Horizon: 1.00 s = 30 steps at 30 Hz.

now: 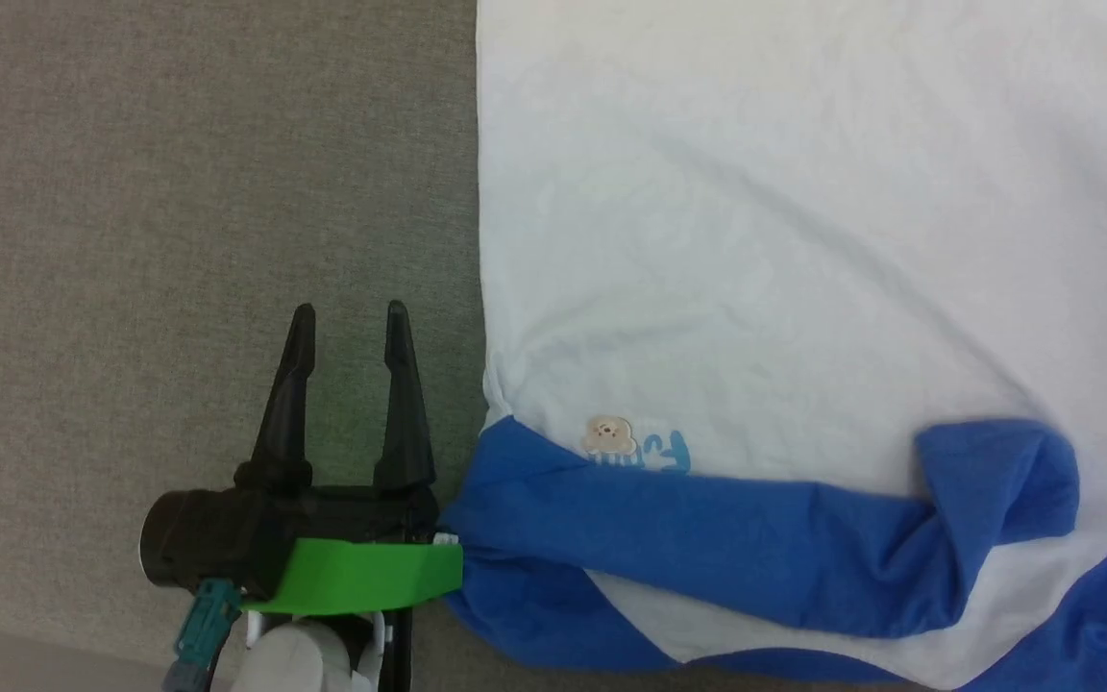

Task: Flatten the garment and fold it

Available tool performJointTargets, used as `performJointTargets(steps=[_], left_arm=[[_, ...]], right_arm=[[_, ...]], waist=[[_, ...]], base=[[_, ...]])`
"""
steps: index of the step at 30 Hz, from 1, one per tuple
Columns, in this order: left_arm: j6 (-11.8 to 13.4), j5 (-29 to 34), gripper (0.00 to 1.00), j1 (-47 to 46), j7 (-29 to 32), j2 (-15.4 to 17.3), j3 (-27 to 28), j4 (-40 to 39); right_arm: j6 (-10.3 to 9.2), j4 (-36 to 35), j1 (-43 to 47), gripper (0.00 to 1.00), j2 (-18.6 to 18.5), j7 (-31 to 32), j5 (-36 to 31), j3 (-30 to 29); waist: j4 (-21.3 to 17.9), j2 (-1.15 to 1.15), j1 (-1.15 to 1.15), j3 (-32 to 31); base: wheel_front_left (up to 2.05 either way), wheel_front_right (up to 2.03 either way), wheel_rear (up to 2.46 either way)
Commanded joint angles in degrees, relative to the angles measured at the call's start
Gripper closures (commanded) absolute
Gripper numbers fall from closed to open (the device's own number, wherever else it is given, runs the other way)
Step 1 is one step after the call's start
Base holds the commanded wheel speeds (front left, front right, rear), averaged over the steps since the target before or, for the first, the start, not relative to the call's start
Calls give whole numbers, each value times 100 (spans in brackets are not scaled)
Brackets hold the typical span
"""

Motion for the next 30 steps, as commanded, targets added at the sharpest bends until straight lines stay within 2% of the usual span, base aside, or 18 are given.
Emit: performJointTargets(steps=[1,8,14,24,30], left_arm=[[-27,102,0,-112,-21,-49,40,22],[-88,126,0,-27,-22,4,183,164],[-104,85,0,198,-22,104,332,252],[-75,-45,0,721,38,283,490,227],[-17,-109,0,1002,126,342,544,112]], right_arm=[[-11,112,-23,100,40,-84,-52,-27],[-11,166,-139,100,155,-642,-52,-426],[-11,114,44,100,212,-994,-55,-1131],[-11,-227,1078,100,332,-1278,-82,-2616],[-11,-437,1675,100,483,-1368,-13,-3156]], waist=[[-101,0,-1,-117],[-338,0,-1,-694],[-509,0,-1,-1384],[-689,0,-1,-2314],[-766,0,-1,-2655]], base=[[0,0,0],[0,0,0],[0,0,0],[0,0,0],[0,0,0]])
